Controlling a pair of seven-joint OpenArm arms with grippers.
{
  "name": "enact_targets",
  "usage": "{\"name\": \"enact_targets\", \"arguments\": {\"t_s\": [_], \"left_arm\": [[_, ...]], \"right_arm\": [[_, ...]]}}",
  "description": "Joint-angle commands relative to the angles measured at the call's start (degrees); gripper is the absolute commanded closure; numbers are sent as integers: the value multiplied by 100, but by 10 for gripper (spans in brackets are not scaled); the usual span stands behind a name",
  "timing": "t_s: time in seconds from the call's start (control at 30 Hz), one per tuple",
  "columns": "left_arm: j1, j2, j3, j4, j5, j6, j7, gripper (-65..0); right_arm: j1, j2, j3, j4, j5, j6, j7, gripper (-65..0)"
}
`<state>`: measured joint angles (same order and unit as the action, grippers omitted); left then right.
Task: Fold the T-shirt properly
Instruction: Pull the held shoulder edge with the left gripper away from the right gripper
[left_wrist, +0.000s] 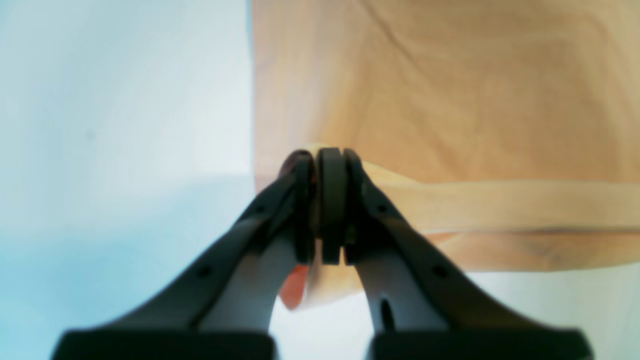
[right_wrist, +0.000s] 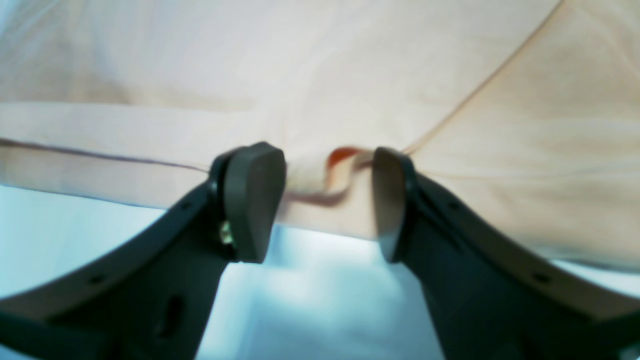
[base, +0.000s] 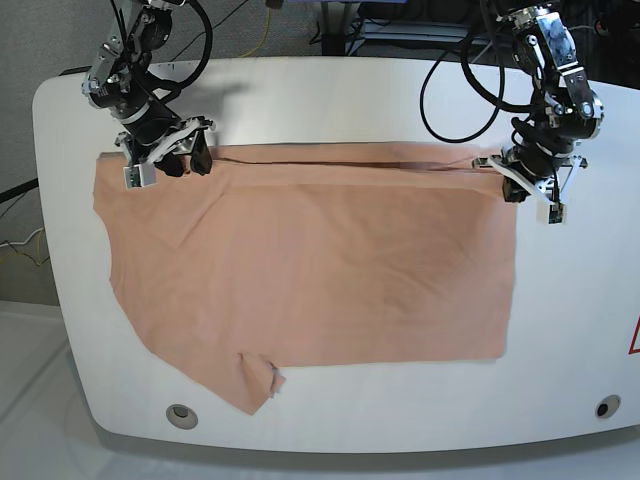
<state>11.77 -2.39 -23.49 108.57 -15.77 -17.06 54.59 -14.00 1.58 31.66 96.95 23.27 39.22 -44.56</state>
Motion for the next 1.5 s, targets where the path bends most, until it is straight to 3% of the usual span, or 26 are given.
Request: {"name": "enact_targets", "arguments": {"t_s": [0.0,0.6,1.03,1.13,1.37,1.47], "left_arm": [[-109,-46,6,83,-54,-13,-118,-12],[-293,-46,41,-22,-54,-13,-487,-13],[-381,-196,32,-1042,-54,-13,-874,-40],[-381,-196,32,-1139,-54,-13,-892,-102],[-373,-196,23,-1139,-54,-13,-892,-458],[-373,-196,23,-1130,-63,-13,-892,-563]], "right_arm": [[59,57,30,182,113,47,152,-304],[59,48,30,604,113,47,152,-304],[50,48,30,604,113,47,152,-304],[42,57,30,604,113,47,152,-304],[42,75,30,604,104,47,152,-306],[50,66,30,595,104,47,152,-307]]}}
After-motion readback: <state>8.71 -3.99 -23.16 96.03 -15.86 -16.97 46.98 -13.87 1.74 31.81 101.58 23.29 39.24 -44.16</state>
